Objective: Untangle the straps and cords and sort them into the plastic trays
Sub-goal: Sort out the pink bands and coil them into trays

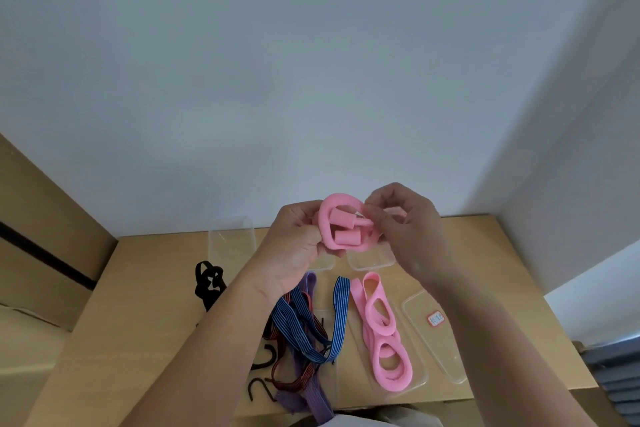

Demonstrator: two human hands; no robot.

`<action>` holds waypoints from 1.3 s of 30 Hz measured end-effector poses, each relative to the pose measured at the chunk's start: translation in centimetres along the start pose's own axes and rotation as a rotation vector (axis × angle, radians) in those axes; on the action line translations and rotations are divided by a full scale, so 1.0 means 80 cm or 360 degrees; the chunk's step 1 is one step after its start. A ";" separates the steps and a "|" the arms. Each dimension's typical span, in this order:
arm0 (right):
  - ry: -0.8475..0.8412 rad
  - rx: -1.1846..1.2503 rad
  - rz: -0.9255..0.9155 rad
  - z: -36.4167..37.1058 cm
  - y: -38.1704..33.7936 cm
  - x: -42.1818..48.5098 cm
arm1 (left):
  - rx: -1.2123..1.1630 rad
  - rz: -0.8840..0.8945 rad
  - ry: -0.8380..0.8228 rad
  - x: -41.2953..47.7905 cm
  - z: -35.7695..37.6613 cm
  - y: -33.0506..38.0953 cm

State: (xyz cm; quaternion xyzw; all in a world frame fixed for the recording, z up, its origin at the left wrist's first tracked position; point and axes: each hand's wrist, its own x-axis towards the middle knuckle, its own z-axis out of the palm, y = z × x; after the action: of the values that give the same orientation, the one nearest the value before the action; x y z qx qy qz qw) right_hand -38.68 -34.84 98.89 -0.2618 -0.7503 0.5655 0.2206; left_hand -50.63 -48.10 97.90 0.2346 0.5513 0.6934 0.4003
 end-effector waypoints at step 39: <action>0.0184 -0.0593 -0.0253 -0.021 0.000 -0.020 | 0.0641 0.0215 0.0252 -0.001 0.047 0.006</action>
State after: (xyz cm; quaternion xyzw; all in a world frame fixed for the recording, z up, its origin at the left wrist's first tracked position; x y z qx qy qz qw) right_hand -36.37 -34.62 99.31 -0.2700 -0.8463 0.3819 0.2550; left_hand -47.88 -46.04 99.41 0.2910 0.6914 0.6107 0.2536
